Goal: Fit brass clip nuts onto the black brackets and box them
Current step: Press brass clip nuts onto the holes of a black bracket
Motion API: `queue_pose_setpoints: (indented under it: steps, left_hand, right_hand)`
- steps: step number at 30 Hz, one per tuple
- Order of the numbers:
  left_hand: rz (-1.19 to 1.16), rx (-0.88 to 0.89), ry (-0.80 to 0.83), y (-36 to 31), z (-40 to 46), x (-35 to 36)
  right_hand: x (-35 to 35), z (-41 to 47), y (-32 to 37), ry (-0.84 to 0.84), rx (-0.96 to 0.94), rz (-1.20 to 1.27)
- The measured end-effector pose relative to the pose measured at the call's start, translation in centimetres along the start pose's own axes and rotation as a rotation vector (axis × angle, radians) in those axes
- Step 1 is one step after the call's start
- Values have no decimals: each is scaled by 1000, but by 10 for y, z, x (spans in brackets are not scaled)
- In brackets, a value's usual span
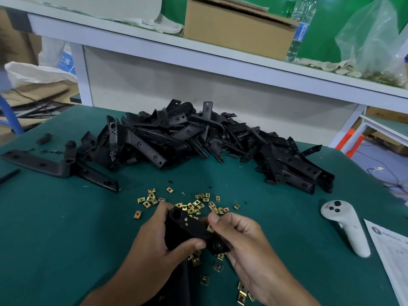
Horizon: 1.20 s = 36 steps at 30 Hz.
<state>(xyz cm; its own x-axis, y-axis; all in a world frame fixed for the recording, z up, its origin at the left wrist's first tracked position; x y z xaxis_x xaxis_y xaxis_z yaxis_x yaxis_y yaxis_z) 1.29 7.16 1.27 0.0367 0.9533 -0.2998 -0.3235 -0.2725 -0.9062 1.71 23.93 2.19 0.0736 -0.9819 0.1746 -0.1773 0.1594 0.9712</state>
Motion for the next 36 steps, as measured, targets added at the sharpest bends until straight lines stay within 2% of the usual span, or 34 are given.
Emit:
queue_pose_setpoints:
  steps: [3,6,17,24,29,33,36]
  left_hand:
    - [-13,-13,3,1,1,1]
    - [-29,6,24,-1,0,3]
    - [-40,0,9,-4,-1,2]
    - [-58,-14,11,-3,-1,4]
    - [-54,-28,0,-1,-1,5]
    - [-43,-18,-11,-1,-1,4]
    - [-72,-8,-2,-2,-1,3]
  right_hand:
    - [-4,0,5,46,-2,-76]
    - [-7,2,4,19,-16,-143]
    - [0,0,-10,-46,15,-27]
    - [0,-5,5,-47,-85,-145]
    - [3,-6,-5,-55,-43,-28]
    - [3,-9,0,-100,-124,-27]
    - [1,-9,8,-34,-143,-122]
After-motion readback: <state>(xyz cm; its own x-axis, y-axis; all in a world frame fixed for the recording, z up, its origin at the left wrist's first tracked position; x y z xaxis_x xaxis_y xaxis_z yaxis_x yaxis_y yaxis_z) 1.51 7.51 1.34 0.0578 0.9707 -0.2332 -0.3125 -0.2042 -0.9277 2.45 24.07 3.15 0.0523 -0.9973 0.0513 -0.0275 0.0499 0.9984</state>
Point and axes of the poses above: each hand's wrist, its own z-axis towards the middle knuckle, its own x-axis out of the palm, y = z × x, the point moved 6 cm from there along z, towards the middle knuckle, and after that the axes turned 2 degrees about -x, right-handed, at the moved point
